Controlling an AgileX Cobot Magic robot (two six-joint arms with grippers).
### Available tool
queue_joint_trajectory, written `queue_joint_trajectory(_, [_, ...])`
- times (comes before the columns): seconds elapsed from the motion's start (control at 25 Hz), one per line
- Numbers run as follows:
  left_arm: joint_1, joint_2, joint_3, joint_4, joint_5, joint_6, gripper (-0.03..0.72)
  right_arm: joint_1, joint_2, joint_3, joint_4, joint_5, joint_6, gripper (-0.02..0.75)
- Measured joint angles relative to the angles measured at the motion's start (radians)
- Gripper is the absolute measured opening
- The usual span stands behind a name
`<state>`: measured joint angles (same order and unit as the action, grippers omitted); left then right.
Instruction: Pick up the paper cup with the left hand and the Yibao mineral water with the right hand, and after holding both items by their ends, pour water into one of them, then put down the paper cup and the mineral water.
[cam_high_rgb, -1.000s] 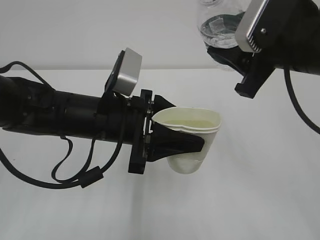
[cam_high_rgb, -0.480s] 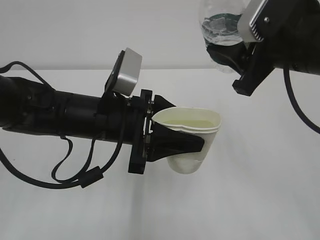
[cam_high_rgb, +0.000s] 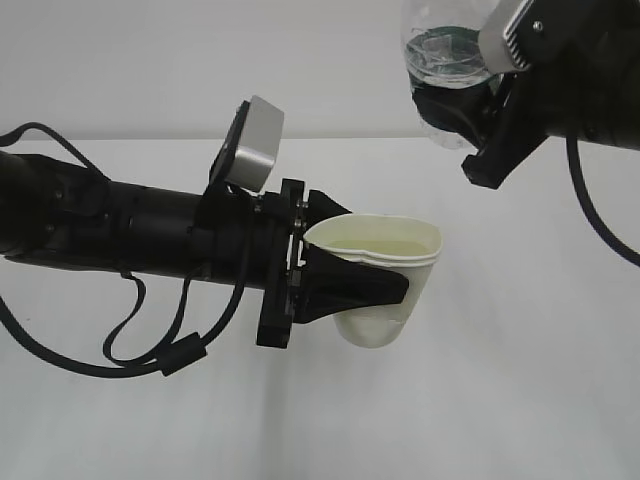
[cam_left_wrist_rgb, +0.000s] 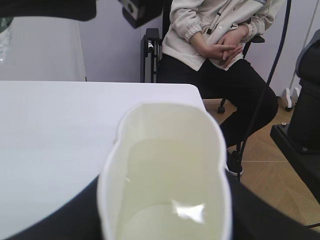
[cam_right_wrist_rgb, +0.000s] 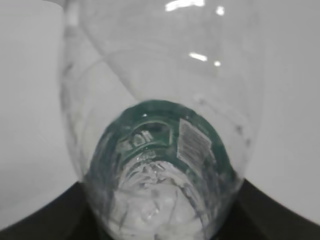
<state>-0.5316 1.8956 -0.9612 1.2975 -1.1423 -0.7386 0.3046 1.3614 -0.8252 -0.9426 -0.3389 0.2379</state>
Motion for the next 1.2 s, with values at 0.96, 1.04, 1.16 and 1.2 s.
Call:
queue_joint_trajectory(0.96, [0.000, 0.000, 0.000, 0.000, 0.000, 0.000, 0.344, 0.000, 0.000, 0.000, 0.000, 0.000, 0.170, 0.419])
queue_joint_trajectory(1.04, [0.000, 0.000, 0.000, 0.000, 0.000, 0.000, 0.344, 0.000, 0.000, 0.000, 0.000, 0.000, 0.182, 0.419])
queue_joint_trajectory(1.16, [0.000, 0.000, 0.000, 0.000, 0.000, 0.000, 0.344, 0.000, 0.000, 0.000, 0.000, 0.000, 0.204, 0.420])
queue_joint_trajectory(1.2, [0.000, 0.000, 0.000, 0.000, 0.000, 0.000, 0.344, 0.000, 0.000, 0.000, 0.000, 0.000, 0.211, 0.420])
